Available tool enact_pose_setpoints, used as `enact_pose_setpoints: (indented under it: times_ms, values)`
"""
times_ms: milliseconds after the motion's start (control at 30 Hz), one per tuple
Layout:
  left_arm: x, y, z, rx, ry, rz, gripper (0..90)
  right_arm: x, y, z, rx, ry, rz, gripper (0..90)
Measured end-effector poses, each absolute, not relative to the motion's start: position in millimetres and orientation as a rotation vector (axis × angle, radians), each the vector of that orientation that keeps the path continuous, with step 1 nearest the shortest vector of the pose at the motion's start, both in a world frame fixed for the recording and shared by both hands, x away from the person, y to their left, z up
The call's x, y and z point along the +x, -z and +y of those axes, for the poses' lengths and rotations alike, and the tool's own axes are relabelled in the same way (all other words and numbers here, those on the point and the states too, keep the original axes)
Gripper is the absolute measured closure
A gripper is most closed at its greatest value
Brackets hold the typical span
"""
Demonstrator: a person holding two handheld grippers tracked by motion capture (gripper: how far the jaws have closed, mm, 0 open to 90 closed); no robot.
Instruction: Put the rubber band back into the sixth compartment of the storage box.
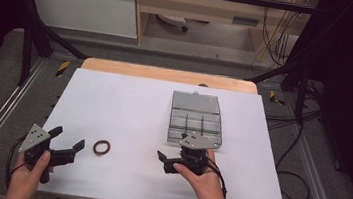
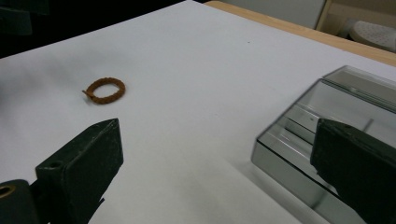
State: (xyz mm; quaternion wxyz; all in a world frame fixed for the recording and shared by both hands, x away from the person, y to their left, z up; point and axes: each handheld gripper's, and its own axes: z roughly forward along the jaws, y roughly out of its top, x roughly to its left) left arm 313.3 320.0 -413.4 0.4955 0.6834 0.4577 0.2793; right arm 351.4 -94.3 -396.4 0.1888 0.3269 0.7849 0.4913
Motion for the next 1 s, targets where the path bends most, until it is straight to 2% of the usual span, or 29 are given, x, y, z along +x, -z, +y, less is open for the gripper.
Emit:
enact_pose_setpoints:
  times_ms: [433, 1000]
  values:
    - [313, 413, 323, 1.657, -0.693, 1.121, 5.4, 366, 393, -36, 0.861, -1.375, 2.293, 3.2]
    - [314, 413, 327, 1.647, -0.696, 1.139, 5.2, 372, 394, -1, 0.809, -1.371, 2.349, 6.3]
